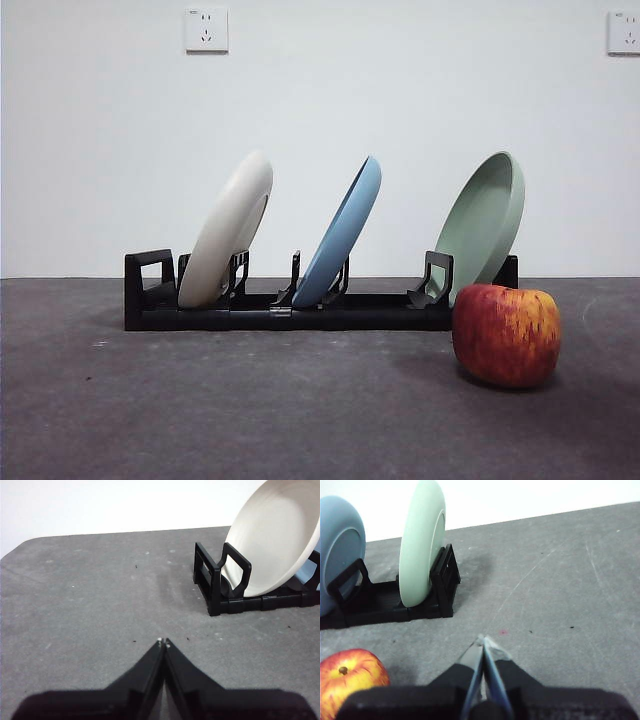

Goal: Take the yellow plate from the plate rack,put the plate on the table,take the apple from the table,put the apple in the plate

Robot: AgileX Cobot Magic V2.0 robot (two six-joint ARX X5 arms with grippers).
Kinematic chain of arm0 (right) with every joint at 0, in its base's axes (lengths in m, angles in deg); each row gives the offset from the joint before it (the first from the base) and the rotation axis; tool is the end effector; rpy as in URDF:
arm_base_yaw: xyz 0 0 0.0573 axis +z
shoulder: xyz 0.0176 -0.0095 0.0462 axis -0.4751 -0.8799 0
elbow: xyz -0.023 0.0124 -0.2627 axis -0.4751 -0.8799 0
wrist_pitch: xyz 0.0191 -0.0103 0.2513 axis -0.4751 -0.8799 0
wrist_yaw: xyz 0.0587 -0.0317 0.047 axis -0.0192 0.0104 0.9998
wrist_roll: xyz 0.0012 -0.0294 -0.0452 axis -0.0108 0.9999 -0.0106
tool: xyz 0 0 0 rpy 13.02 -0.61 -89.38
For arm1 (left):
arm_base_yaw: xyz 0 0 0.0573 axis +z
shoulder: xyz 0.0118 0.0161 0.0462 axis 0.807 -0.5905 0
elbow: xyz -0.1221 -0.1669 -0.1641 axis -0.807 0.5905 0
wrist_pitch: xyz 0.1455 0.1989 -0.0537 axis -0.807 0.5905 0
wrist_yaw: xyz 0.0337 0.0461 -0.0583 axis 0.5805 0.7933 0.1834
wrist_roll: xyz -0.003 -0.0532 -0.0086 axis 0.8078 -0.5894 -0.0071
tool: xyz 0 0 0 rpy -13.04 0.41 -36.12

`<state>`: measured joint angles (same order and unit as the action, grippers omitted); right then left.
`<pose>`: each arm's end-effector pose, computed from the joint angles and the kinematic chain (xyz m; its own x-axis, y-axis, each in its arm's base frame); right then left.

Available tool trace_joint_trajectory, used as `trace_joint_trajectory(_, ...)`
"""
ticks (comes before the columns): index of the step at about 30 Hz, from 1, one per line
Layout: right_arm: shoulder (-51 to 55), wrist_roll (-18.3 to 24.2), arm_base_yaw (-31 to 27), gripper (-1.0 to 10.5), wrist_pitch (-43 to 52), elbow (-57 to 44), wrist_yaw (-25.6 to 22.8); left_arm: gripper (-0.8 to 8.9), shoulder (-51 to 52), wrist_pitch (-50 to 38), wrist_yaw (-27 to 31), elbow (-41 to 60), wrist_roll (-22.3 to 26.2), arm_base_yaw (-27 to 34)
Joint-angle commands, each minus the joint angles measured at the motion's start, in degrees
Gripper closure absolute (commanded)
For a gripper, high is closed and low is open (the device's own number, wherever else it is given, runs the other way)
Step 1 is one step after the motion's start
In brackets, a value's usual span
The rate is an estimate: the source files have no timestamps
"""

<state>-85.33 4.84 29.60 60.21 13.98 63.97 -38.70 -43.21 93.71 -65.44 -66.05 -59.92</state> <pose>0.0962 0.0036 0.1514 0.9825 0.0729 -0.1715 -0.0507 0.9902 0.1303 0.0953 -0.0080 0.1516 0.9858 -0.0333 -0.1643 0.0367 0.9992 0.0177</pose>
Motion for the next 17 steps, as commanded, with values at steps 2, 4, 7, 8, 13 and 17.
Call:
trace_joint_trajectory(2, 0.00, -7.41, 0.00, 9.5, -0.50, -0.59, 0.07, 8.16, 0.15, -1.64, -1.51, 0.74, -2.58, 0.20)
trace_joint_trajectory(4, 0.00, -9.29, 0.00, 9.5, -0.50, -0.59, 0.09, 8.16, 0.15, -2.97, -1.73, 0.74, -3.10, 0.20)
trace_joint_trajectory(7, -0.02, -10.49, 0.00, 9.5, -0.50, -0.57, 0.11, 8.17, 0.15, -4.74, -3.87, 0.74, -3.39, 0.20)
trace_joint_trajectory(8, -0.02, -10.56, 0.00, 9.5, -0.57, -0.46, 0.11, 8.19, 0.15, -5.44, -4.74, 0.72, -3.39, 0.20)
trace_joint_trajectory(13, -1.46, -11.17, 0.00, 9.6, -1.20, 2.21, 0.11, 8.20, -0.37, -3.80, -5.88, -1.11, -7.54, 0.22)
trace_joint_trajectory(17, -5.35, -11.69, 0.00, 9.6, -1.81, 6.73, 0.11, 8.20, -3.08, -1.29, -6.14, -5.09, -9.42, 0.20)
